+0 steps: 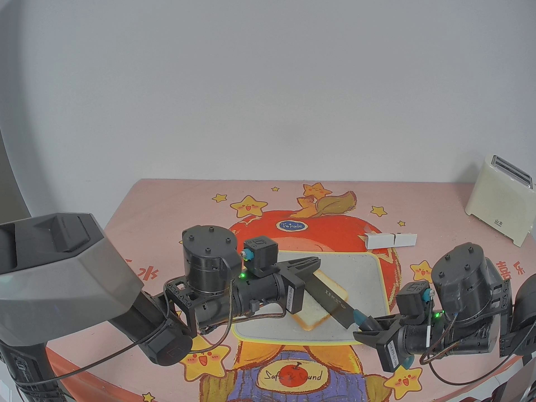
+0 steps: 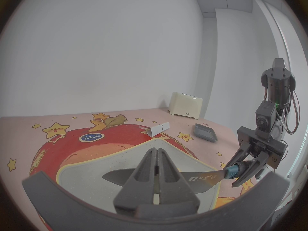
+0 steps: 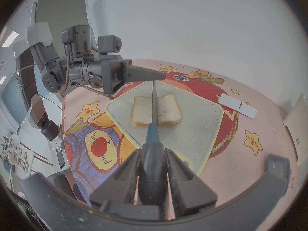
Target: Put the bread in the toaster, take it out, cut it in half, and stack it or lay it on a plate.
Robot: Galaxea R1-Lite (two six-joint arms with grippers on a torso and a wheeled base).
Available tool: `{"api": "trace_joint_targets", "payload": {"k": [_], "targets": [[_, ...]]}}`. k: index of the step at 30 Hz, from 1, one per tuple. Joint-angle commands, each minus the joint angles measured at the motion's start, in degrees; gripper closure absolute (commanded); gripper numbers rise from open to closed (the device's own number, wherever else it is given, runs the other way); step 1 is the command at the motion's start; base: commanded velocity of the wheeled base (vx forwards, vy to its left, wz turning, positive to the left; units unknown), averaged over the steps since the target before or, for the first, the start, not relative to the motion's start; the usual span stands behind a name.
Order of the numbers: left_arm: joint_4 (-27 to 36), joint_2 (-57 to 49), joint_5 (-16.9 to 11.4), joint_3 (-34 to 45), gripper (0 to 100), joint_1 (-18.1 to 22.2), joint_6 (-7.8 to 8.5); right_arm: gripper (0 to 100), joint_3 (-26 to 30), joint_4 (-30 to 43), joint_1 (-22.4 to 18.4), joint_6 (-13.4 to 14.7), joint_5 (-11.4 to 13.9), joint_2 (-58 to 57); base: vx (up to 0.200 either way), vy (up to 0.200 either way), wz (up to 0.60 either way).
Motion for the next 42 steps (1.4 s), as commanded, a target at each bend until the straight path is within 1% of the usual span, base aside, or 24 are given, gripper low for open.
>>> {"api": "trace_joint_targets", "payload": {"k": [1, 11, 16, 30, 39, 42], "targets": [[-0.1, -0.3, 0.0, 0.0, 100, -0.1, -0.04, 100, 0.1, 0.3, 0.1, 0.0, 0.0, 0.3, 0.0, 0.0, 0.0], [0.3, 0.8, 0.1, 0.8, 100, 0.1, -0.04, 100, -1.2, 0.1, 0.1, 0.0, 0.0, 0.3, 0.0, 0.0, 0.0], [0.0, 2.0, 0.1, 1.0, 100, 0.1, 0.05, 100, -3.3, 0.2, 0.1, 0.0, 0.0, -0.1, 0.0, 0.0, 0.0], [0.1, -0.1, 0.0, -1.3, 100, 0.0, 0.05, 100, -0.3, 0.4, -0.1, 0.2, -0.1, 0.4, 0.0, 0.0, 0.0], [0.3, -0.8, -0.1, -1.6, 100, 0.0, 0.05, 100, -0.3, 0.3, -0.1, 0.2, -0.1, 0.8, 0.0, 0.0, 0.0], [0.3, -0.5, -0.1, -1.7, 100, 0.1, 0.05, 100, -1.1, 0.2, -0.1, 0.4, -0.1, 0.8, 0.0, 0.0, 0.0]]}}
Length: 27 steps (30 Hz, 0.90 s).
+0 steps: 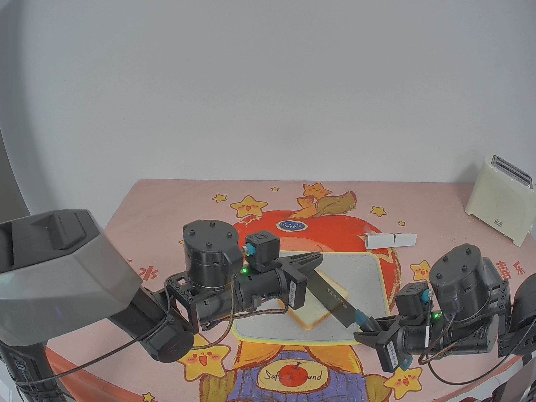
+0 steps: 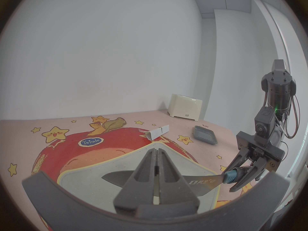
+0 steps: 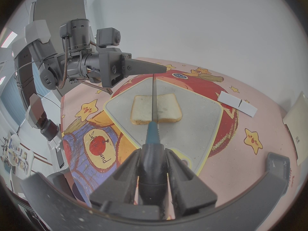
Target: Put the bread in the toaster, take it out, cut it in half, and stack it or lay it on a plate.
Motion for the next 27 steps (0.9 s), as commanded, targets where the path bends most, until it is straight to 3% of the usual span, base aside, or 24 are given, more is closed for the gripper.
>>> {"api": "trace_joint_targets", "payload": {"k": [1, 13, 27], "targets": [[-0.3, -0.1, 0.0, -0.1, 100, 0.0, 0.01, 100, -0.8, -0.3, 0.0, 0.1, -0.1, 0.3, 0.0, 0.0, 0.0], [-0.5, 2.3, 0.1, 0.3, 100, 0.0, 0.01, 100, -2.5, -0.3, -0.1, 0.4, 0.2, -0.1, 0.0, 0.0, 0.0], [-0.5, 1.7, 0.0, 0.2, 100, 0.0, 0.01, 100, -0.3, -0.2, -0.3, 0.5, 0.2, 0.3, 0.0, 0.0, 0.0]]}}
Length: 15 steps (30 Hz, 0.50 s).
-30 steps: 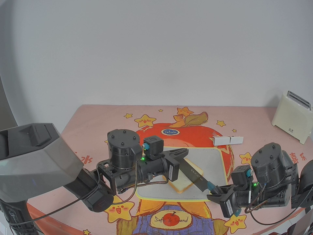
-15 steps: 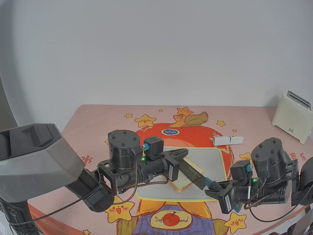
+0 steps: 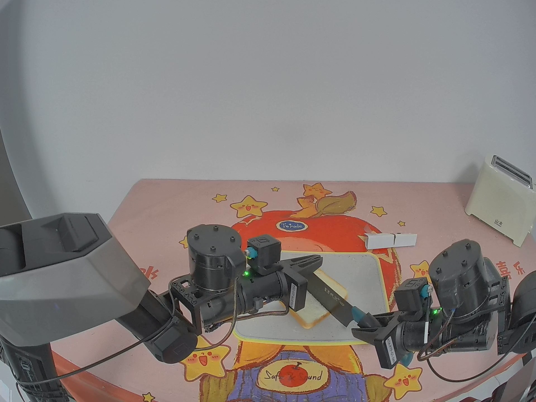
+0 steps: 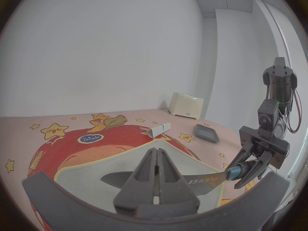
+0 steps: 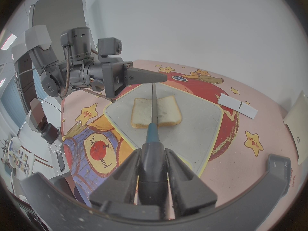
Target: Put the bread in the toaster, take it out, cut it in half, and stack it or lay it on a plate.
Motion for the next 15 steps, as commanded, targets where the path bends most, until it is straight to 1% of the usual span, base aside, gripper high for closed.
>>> {"api": "trace_joint_targets", "payload": {"k": [1, 11, 15], "targets": [[0.0, 0.1, 0.0, 0.2, 100, -0.1, -0.01, 100, 0.2, 0.2, 0.0, 0.0, -0.1, 0.1, 0.0, 0.0, 0.0], [0.0, 1.7, 0.0, 1.1, 100, -0.1, -0.01, 100, -2.3, 0.2, 0.0, 0.0, 0.0, -0.6, 0.0, 0.0, 0.0], [0.0, 1.4, 0.0, 0.6, 100, -0.1, -0.01, 100, -2.0, 0.3, -0.1, 0.0, 0.0, -0.1, 0.0, 0.0, 0.0]]}}
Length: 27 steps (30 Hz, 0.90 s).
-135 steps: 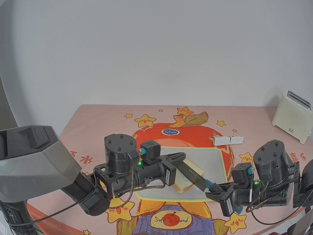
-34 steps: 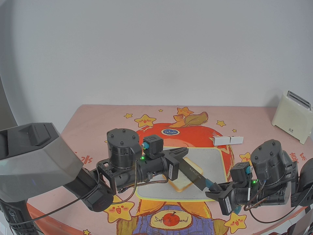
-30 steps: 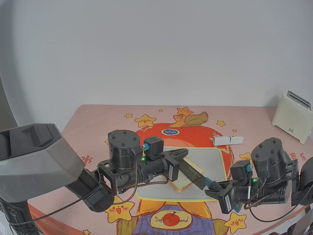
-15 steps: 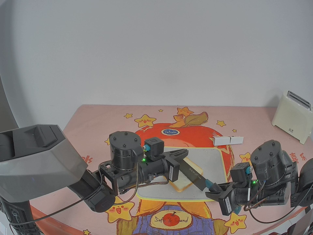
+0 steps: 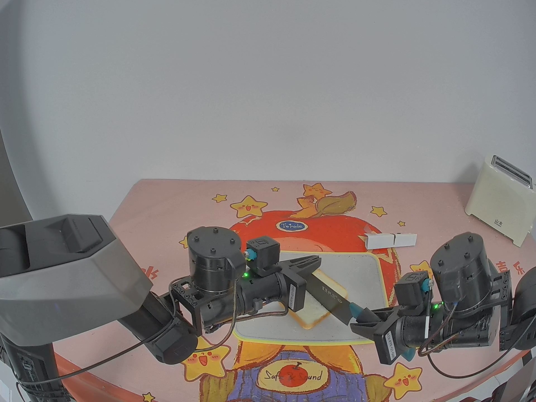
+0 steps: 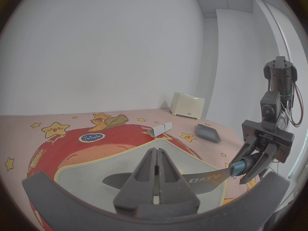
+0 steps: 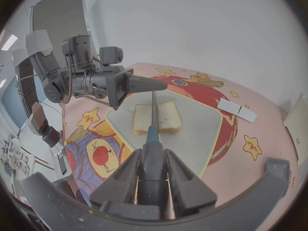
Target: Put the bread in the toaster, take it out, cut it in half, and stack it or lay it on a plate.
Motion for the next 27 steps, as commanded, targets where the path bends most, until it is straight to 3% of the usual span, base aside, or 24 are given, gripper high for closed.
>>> {"api": "trace_joint_targets", "payload": {"k": [1, 9, 27], "targets": [[0.4, 0.5, -0.1, -0.3, 100, 0.0, -0.04, 100, 0.2, -0.2, 0.1, 0.0, 0.0, 0.3, 0.0, 0.0, 0.0], [0.6, -1.2, -0.1, -1.4, 100, 0.0, -0.04, 100, 2.0, -0.1, 0.1, 2.7, 0.1, 2.0, 0.0, 0.0, 0.0], [0.7, -0.6, -0.1, -0.4, 100, 0.8, -0.04, 100, -0.9, -0.1, 0.1, 2.6, 0.0, -0.6, 0.0, 0.0, 0.0]]}}
